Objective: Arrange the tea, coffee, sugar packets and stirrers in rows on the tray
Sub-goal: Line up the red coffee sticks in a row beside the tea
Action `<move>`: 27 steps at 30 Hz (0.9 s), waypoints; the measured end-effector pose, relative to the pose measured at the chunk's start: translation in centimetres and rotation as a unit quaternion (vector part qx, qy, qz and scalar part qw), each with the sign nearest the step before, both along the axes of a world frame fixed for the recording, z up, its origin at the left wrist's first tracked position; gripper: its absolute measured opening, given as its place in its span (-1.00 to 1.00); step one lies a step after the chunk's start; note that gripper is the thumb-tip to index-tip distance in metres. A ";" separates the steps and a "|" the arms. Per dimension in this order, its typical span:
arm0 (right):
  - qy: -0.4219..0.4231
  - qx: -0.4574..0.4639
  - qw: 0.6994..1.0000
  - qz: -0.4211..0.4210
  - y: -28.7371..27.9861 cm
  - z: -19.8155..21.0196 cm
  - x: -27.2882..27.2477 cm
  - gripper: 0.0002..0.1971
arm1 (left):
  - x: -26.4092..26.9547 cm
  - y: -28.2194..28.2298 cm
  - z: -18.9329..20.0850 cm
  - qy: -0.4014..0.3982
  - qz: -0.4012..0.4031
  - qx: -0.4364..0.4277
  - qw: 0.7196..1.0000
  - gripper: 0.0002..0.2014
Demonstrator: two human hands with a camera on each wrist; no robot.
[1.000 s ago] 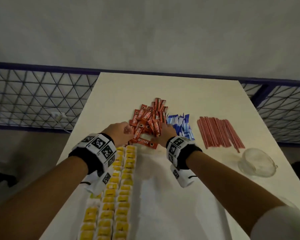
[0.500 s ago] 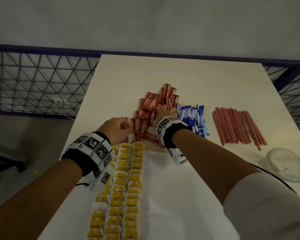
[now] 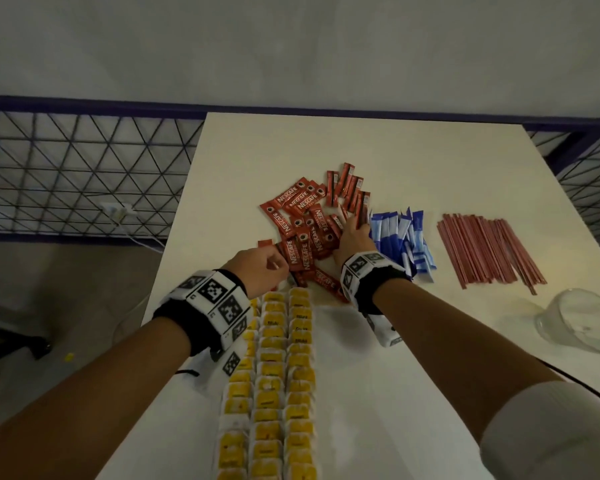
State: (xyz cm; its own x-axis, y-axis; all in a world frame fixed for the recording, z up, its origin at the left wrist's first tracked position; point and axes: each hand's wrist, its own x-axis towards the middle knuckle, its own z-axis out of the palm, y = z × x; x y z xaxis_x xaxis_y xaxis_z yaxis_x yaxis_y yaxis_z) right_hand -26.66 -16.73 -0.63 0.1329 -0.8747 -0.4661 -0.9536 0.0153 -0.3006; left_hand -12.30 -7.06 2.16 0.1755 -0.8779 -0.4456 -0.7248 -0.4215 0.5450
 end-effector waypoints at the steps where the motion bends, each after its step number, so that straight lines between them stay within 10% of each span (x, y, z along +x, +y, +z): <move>1: -0.007 -0.006 1.000 -0.002 0.2 -0.1 -0.2 -0.15 | 0.0 0.1 -0.1 0.001 -0.003 0.003 1.000 -0.96; 19: -0.148 -0.031 0.988 -0.038 -0.6 1.5 -3.6 -0.59 | -2.2 -0.1 0.0 0.040 0.008 0.019 0.999 -0.78; 27: -0.272 -0.001 0.961 -0.052 0.4 4.8 -6.0 -0.62 | -5.8 -2.5 0.8 0.308 0.155 0.058 0.937 -0.53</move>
State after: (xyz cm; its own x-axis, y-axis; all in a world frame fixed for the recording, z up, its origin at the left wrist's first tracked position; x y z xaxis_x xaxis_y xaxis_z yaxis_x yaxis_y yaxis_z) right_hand -32.66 -16.34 4.18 0.2685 -0.8971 -0.3509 -0.6482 0.1012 -0.7547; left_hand -18.06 -9.54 3.00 0.0921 -0.7664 -0.6357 -0.1201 -0.6423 0.7570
